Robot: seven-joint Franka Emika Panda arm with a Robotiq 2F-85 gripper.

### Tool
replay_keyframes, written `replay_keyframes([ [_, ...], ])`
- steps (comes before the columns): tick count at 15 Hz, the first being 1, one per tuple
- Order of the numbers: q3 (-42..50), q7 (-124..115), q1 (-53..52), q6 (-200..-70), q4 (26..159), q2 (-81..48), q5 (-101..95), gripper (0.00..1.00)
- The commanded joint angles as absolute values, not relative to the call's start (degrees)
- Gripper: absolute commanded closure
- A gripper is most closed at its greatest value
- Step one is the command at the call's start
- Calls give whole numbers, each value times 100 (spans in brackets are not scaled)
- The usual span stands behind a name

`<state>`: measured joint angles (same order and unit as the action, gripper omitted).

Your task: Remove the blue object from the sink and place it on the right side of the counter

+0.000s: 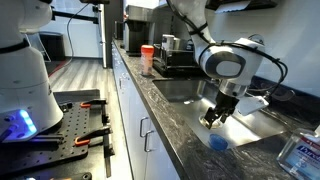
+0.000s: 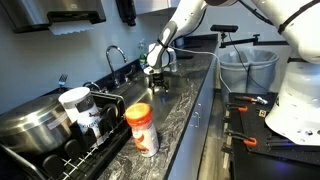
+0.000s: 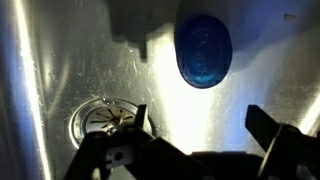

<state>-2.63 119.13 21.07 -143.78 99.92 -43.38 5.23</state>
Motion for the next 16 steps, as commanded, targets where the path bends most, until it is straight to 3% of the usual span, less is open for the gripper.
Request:
replay_keyframes([
  [1,-242,11989,2179,-14442,10044,-4399,439,0],
  [16,-383,12007,2580,-15545,9940,-4902,392,0],
])
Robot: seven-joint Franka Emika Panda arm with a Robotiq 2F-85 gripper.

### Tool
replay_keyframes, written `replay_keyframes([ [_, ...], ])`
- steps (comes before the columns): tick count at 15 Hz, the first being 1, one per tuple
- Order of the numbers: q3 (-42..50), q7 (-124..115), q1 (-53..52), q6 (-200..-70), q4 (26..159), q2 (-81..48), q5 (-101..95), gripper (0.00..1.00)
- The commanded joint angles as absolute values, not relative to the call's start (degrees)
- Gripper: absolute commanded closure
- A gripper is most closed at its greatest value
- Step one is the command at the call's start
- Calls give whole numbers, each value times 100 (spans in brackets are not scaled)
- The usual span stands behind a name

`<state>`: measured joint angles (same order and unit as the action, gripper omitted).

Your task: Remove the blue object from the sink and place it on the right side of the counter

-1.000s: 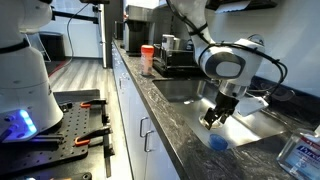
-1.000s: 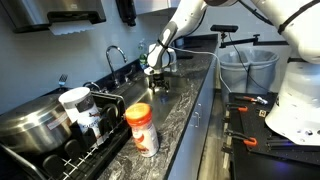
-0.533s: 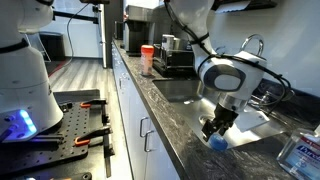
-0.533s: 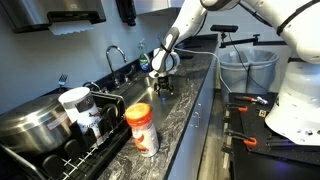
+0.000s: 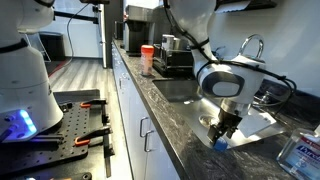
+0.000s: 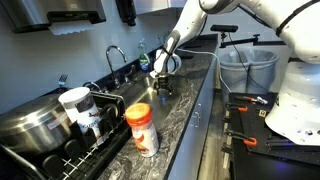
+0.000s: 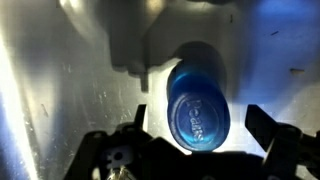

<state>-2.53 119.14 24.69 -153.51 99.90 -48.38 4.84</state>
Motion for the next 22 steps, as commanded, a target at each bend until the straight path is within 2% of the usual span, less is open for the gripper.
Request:
replay_keyframes([
  [1,-397,12007,2591,-15562,9936,-4919,389,0],
  [4,-420,11998,2610,-15587,9922,-4969,379,0],
  [6,-424,11989,2607,-15579,9907,-5002,362,7],
  [7,-417,11983,2593,-15578,9895,-5020,346,15],
  [8,-413,11993,2584,-15584,9887,-5037,320,30],
  [12,-415,11995,2574,-15607,9856,-5074,201,60],
  [13,-391,11967,2558,-15617,9856,-5054,174,62],
  [22,11,11705,2358,-15296,10153,-4323,-180,62],
])
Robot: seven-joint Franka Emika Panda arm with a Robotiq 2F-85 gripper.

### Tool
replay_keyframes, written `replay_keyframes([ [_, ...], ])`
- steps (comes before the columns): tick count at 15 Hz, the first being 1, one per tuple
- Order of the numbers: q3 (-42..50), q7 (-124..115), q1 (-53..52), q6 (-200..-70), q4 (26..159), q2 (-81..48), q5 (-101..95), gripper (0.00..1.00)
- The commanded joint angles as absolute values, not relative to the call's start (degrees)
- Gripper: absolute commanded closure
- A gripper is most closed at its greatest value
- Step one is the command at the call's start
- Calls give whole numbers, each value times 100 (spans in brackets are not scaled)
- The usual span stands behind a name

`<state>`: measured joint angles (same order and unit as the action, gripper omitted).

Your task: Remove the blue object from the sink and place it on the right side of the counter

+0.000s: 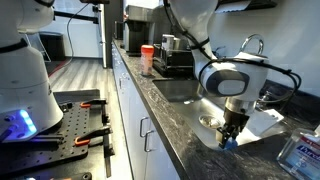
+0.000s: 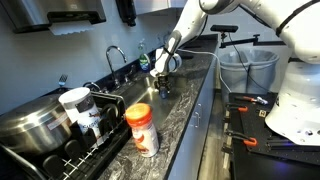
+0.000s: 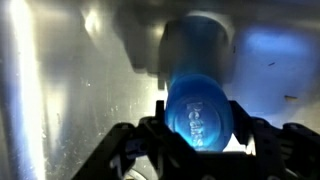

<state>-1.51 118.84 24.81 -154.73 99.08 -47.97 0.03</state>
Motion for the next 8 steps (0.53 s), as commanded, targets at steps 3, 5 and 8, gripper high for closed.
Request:
replay_keyframes([
  [3,7,11746,2365,-15031,10214,-3997,-205,62],
  [5,-11,11801,2358,-14892,10258,-3801,-185,62],
  [8,-46,11848,2335,-14703,10270,-3561,-117,62],
])
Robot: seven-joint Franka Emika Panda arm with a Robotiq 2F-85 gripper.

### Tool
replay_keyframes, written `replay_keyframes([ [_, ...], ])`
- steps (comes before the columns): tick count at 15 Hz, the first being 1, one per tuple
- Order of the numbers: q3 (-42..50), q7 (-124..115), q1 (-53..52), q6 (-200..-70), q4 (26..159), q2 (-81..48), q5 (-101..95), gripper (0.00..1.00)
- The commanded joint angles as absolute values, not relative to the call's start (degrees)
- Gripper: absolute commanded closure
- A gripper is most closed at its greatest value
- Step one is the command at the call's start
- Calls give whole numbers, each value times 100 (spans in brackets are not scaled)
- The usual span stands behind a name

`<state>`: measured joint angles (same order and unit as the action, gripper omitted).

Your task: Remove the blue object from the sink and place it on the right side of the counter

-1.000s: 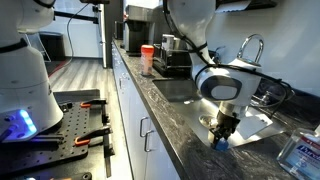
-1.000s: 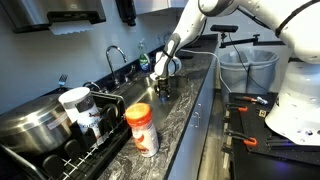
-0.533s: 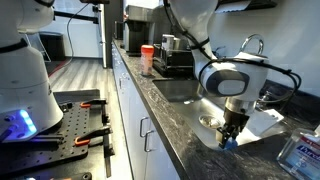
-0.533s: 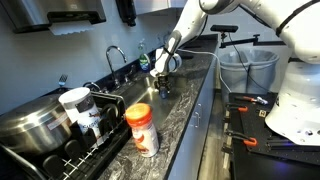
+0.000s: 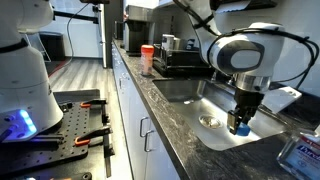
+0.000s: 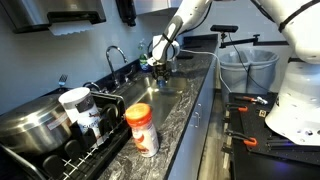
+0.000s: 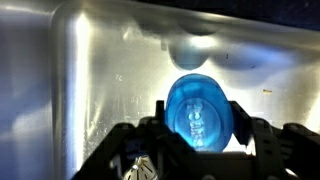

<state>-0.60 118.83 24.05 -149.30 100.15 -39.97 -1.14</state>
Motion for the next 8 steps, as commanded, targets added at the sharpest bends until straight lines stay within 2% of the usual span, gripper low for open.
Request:
replay_keyframes([
  [1,-59,11854,2330,-14646,10259,-3498,-88,62],
  [8,-22,11749,2416,-13994,10180,-3133,380,62],
])
